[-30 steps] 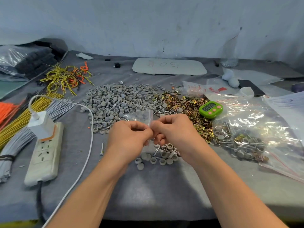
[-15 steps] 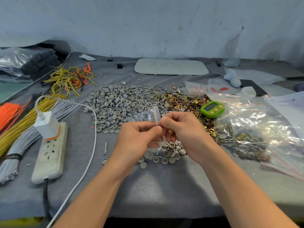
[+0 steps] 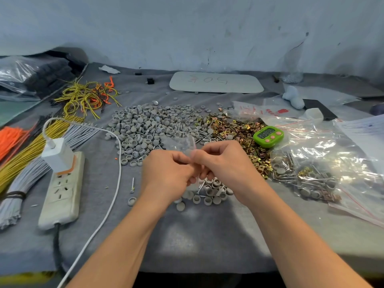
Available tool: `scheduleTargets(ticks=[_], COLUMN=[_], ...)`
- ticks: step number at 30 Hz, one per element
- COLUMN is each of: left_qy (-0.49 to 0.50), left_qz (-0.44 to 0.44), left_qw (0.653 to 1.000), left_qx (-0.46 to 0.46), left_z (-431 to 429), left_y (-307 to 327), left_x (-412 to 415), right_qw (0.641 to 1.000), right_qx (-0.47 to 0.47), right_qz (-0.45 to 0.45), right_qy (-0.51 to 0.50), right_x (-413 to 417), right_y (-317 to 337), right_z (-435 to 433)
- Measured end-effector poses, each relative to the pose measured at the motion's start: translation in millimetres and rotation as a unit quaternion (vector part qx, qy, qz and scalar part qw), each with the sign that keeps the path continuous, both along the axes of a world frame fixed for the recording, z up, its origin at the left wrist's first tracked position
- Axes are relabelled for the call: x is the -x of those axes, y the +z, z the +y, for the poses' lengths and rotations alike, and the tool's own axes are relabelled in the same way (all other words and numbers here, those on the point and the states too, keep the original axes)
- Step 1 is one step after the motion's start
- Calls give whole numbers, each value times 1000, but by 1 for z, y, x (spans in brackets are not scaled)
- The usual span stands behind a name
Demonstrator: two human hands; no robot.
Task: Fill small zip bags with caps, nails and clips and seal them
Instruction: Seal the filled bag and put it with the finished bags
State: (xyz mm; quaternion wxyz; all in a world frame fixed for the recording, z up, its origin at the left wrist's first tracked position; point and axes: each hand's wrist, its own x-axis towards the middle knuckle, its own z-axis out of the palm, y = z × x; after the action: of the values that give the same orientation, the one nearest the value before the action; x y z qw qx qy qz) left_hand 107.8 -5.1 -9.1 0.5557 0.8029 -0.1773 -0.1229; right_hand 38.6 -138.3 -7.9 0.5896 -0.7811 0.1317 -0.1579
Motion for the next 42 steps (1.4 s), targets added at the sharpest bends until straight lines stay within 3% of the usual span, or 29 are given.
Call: scheduleTargets(ticks=[4,11,16,19,23,27,31,35,36,38,40,42], left_qy=[-11,-116,-133,-97,-26,-1,13,150,162,167,175,168], left_qz=[-20,113,275,292,187,73,78,72,38,-122,-308,-400], left_qw=[1000,982,930,920,963,986,984,972,975,978,932,890], left_qx=[-16,92,204,241,193,148,159,167,148,29,-81,-143], left_z=[0,6,2,-1,-9,-10,-15,-15,-11,-3,4,6], left_y=[-4,-1,10,10,5,-2,-9,-5,-4,-4,-3,-3], left_x=[1,-3,0,6,14,9,14,3,-1,-3,0,5], right_qw=[1000,997,999,994,971,961,965,959,957,949,933,908], right_qx=[-11,-60,29,106,223,258,245,258,261,281,310,346], right_qz=[15,20,14,16,51,67,58,77,83,105,135,163], right_qy=[21,47,3,-26,-73,-78,-76,-89,-93,-101,-125,-172], right_x=[-1,4,5,4,1,2,5,8,9,11,11,9], right_y=[1,5,9,12,15,19,21,18,17,16,16,17], right_z=[0,-5,-1,2,6,9,10,12,11,10,9,9])
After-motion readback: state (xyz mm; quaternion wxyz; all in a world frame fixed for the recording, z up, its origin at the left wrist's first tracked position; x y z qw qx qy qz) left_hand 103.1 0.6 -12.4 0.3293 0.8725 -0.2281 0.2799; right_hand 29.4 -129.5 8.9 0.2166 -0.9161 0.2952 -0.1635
